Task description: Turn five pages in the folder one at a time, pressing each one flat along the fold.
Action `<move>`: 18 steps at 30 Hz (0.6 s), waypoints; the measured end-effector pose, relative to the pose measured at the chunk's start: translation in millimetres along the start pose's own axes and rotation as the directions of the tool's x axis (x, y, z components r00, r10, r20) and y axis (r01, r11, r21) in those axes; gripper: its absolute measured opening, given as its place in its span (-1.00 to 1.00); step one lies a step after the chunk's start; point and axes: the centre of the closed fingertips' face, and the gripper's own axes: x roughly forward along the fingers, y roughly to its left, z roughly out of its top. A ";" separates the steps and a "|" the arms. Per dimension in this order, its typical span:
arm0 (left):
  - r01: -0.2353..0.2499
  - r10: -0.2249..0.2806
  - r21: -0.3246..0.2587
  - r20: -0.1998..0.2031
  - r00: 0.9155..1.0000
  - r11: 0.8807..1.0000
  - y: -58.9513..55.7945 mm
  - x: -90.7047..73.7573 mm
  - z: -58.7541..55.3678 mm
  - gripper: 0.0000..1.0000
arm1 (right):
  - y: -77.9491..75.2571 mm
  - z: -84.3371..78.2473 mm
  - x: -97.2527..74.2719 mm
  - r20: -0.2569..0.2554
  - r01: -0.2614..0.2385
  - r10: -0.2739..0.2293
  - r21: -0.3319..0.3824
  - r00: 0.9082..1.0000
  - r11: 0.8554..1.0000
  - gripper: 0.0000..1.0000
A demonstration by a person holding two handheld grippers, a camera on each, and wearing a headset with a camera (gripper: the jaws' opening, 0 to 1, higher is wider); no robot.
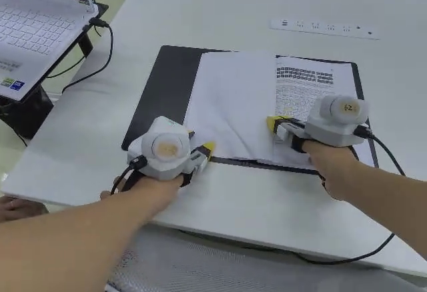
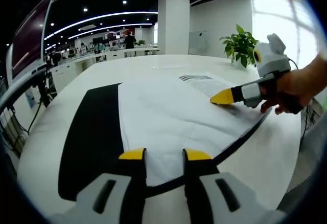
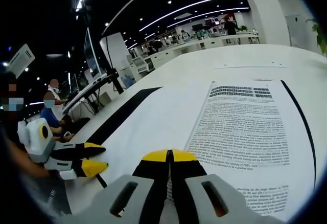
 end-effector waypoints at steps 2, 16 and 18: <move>0.003 -0.003 0.001 0.001 1.000 1.000 -0.6 0.2 0.0 -0.47 | 0.6 -3.6 -3.3 -0.001 0.001 -0.001 0.009 1.000 1.000 -1.00; 0.008 -0.008 -0.001 0.017 1.000 1.000 -1.0 -1.2 1.1 -0.47 | 7.7 -25.6 -22.5 -0.026 -0.020 0.020 -0.005 0.999 1.000 -1.00; 0.009 -0.009 0.000 0.019 1.000 1.000 -1.0 -1.6 1.1 -0.47 | 9.7 -29.9 -27.0 -0.029 -0.023 0.023 -0.003 0.999 1.000 -1.00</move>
